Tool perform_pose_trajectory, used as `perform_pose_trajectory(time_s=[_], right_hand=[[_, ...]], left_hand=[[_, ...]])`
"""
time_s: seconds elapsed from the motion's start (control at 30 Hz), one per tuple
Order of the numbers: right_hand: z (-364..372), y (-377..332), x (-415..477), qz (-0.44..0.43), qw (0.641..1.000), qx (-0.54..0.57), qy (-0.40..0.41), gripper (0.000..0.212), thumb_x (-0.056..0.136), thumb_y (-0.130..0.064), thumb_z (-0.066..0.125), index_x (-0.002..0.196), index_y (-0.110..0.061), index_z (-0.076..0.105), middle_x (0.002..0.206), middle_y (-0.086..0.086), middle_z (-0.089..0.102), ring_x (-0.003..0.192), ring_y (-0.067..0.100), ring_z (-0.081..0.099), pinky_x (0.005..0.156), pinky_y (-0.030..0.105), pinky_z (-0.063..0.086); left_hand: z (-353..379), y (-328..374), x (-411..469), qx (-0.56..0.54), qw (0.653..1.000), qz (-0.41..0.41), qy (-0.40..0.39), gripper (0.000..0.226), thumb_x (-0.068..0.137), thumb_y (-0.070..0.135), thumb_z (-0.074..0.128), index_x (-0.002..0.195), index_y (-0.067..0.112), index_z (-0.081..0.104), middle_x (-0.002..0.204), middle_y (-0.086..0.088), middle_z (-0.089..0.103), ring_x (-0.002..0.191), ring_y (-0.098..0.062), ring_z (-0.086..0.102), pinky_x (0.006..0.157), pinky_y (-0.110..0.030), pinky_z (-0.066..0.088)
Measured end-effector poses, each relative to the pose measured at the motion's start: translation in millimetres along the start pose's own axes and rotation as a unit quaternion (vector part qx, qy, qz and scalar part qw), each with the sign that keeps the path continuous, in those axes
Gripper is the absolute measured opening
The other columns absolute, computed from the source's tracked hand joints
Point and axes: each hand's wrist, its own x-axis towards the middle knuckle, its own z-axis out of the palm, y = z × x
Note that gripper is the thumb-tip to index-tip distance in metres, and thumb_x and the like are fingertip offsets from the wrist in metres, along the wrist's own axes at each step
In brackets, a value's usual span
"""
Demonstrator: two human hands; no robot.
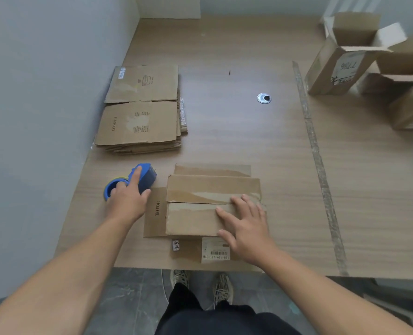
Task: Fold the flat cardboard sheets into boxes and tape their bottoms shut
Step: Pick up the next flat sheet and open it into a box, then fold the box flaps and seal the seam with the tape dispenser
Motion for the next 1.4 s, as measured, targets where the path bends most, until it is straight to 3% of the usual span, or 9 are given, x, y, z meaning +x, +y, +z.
perform_pose_trajectory(time_s=[0.1,0.3,0.47,0.67,0.87,1.0,1.1,1.23,1.4], right_hand=[[-1.1,-7.9,3.1,-0.019,0.998,-0.054,0.014,0.054,0.087,-0.060,0.043,0.133,-0.034,0.051,0.148,0.011,0.039,0.143,0.034,0.028,0.116,0.056,0.015],[8.6,-23.7,16.7,-0.048,0.998,-0.027,-0.025,0.060,0.098,-0.062,0.023,0.151,-0.041,0.009,0.165,-0.006,-0.006,0.151,0.022,-0.016,0.114,0.062,-0.015],[15.4,-24.0,22.5,-0.063,0.994,-0.087,-0.007,0.063,0.094,-0.068,0.021,0.151,-0.040,0.023,0.158,0.001,0.029,0.148,0.031,0.022,0.113,0.067,0.010],[12.2,-13.1,39.7,-0.071,0.993,-0.094,0.017,0.083,0.082,-0.087,0.025,0.150,-0.040,0.030,0.145,0.005,0.034,0.145,0.037,0.021,0.115,0.067,0.007],[18.1,-7.4,37.0,-0.107,0.991,-0.070,0.047,0.077,0.088,-0.081,0.023,0.150,-0.036,0.034,0.158,0.001,0.032,0.149,0.030,0.022,0.114,0.063,0.009],[8.2,2.8,36.0,-0.050,0.969,0.203,0.128,0.054,0.093,-0.058,0.042,0.141,-0.033,0.046,0.141,-0.012,0.050,0.137,0.011,0.041,0.121,0.037,0.012],[-2.7,7.5,35.4,-0.027,0.908,0.381,0.170,0.052,0.093,-0.039,0.055,0.142,-0.047,0.041,0.138,-0.032,0.044,0.122,-0.002,0.050,0.106,0.016,0.035],[-7.4,8.5,34.9,-0.029,0.897,0.417,0.145,0.053,0.092,-0.034,0.058,0.141,-0.048,0.041,0.141,-0.030,0.045,0.125,0.001,0.051,0.108,0.032,0.042],[-6.0,10.1,38.8,-0.036,0.911,0.393,0.119,0.040,0.094,-0.035,0.054,0.134,-0.030,0.059,0.135,-0.013,0.056,0.129,0.000,0.046,0.120,0.047,0.023]], left_hand=[[1.6,3.0,7.4,-0.017,0.999,-0.032,0.004,0.067,0.100,0.045,0.047,0.155,0.040,0.010,0.135,-0.024,0.041,0.122,-0.041,0.043,0.097,-0.049,0.042],[3.1,-9.1,15.2,0.002,0.999,-0.027,-0.030,0.072,0.102,0.038,0.040,0.153,0.045,-0.011,0.100,-0.013,0.059,0.089,-0.030,0.056,0.087,-0.047,0.047],[-5.8,-18.4,14.0,-0.017,0.998,-0.017,-0.049,0.073,0.104,0.027,0.041,0.156,0.040,-0.008,0.092,-0.009,0.056,0.075,-0.021,0.050,0.072,-0.041,0.044],[-13.3,-24.2,0.7,-0.068,0.998,-0.016,-0.006,0.074,0.103,0.025,0.045,0.157,0.039,-0.003,0.101,-0.011,0.052,0.087,-0.026,0.051,0.075,-0.042,0.044],[-40.4,-9.6,-31.8,-0.159,0.972,0.170,0.025,0.074,0.099,0.020,0.056,0.152,0.051,0.014,0.113,0.007,0.048,0.095,-0.021,0.048,0.082,-0.034,0.040],[-55.3,13.0,-49.2,-0.163,0.935,0.314,0.003,0.072,0.087,0.035,0.052,0.145,0.062,0.019,0.125,0.016,0.060,0.099,-0.017,0.057,0.084,-0.032,0.047],[-43.3,33.5,-53.1,-0.025,0.898,0.439,-0.003,0.073,0.083,0.035,0.044,0.149,0.055,0.020,0.099,0.006,0.064,0.080,-0.022,0.057,0.072,-0.033,0.048],[-26.6,46.9,-51.2,0.095,0.852,0.511,0.065,0.068,0.077,0.029,0.046,0.144,0.037,0.038,0.082,0.005,0.055,0.069,-0.021,0.056,0.069,-0.031,0.046],[-24.4,43.3,-54.0,0.110,0.836,0.529,0.096,0.065,0.076,0.031,0.048,0.141,0.035,0.044,0.081,0.006,0.057,0.068,-0.018,0.055,0.071,-0.026,0.039]])
